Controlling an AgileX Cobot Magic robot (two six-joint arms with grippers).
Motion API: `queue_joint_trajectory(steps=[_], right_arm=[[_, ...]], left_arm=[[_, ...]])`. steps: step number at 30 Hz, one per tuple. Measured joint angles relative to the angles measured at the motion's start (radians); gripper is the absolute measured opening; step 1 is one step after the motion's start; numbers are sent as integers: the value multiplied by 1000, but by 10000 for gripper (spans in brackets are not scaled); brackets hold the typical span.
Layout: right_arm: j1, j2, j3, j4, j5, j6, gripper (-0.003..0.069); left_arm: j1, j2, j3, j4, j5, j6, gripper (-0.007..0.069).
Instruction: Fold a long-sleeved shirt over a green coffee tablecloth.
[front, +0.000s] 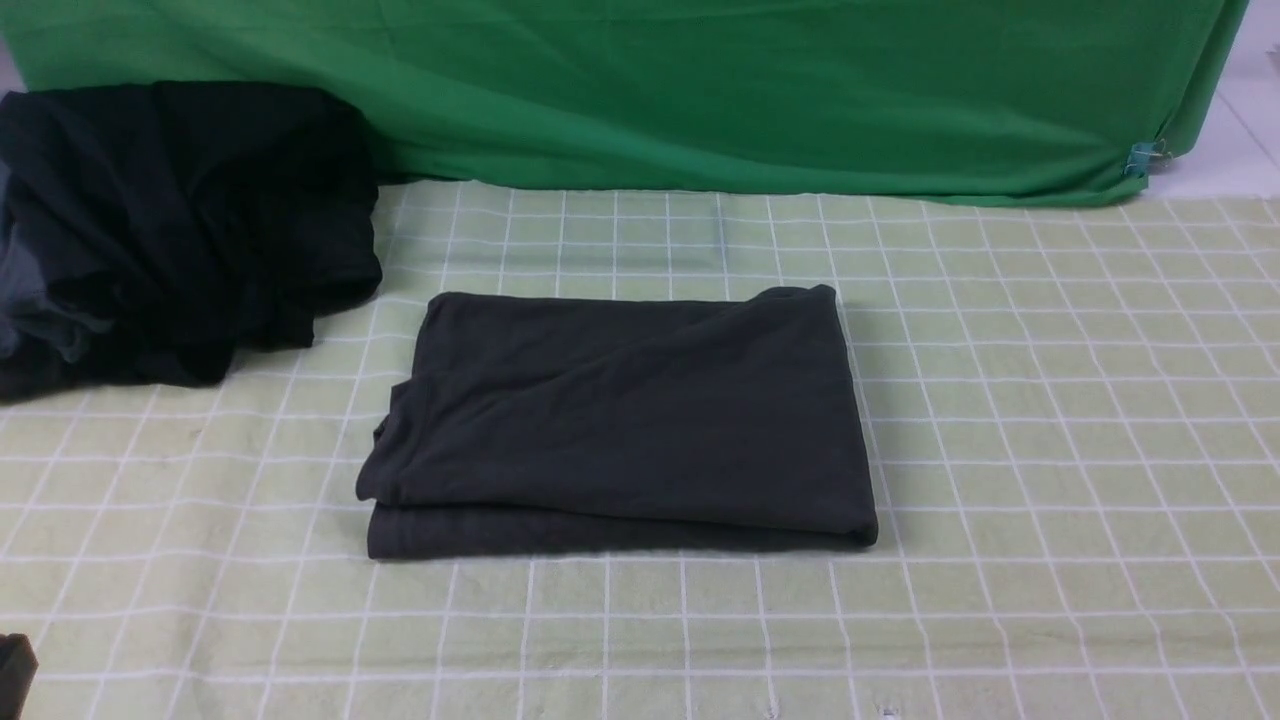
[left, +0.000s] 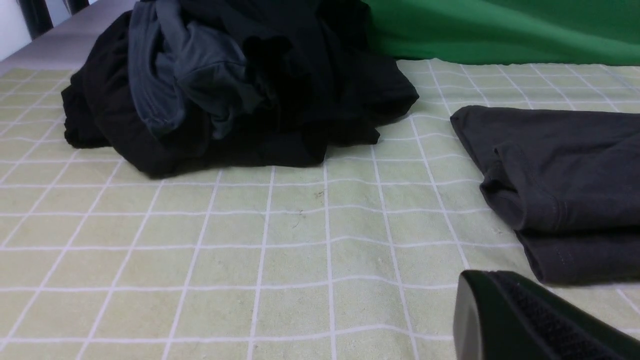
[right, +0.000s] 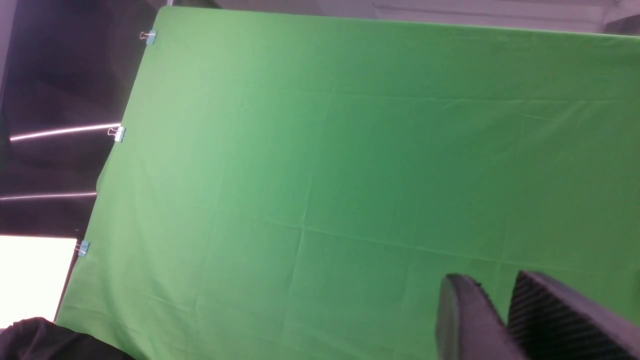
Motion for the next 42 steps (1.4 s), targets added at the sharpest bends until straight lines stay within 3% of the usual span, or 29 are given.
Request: queue_joint_trajectory(steps=[11,16,20,24,30,35,42], right_arm=[[0,0,0,0,6,12,156],[-23,-15,20,1,116,63,162],[-191,-22,119,7,166,144,179],[-384,-22,303,7,185,112,190],[-532,-82,500,24,286,112,216],[-540,-137,504,27,324,31,233],[-469,-137,504,33,334,31,238]], left_arm=[[0,0,0,1,0,0,3],[0,0,0,1,-1,0,3],[0,0,1,3,-3,1,3],[0,0,1,4,-3,1,3],[0,0,1,4,-4,1,4],[0,-1,1,4,-3,1,7],[0,-1,1,4,-2,0,17]])
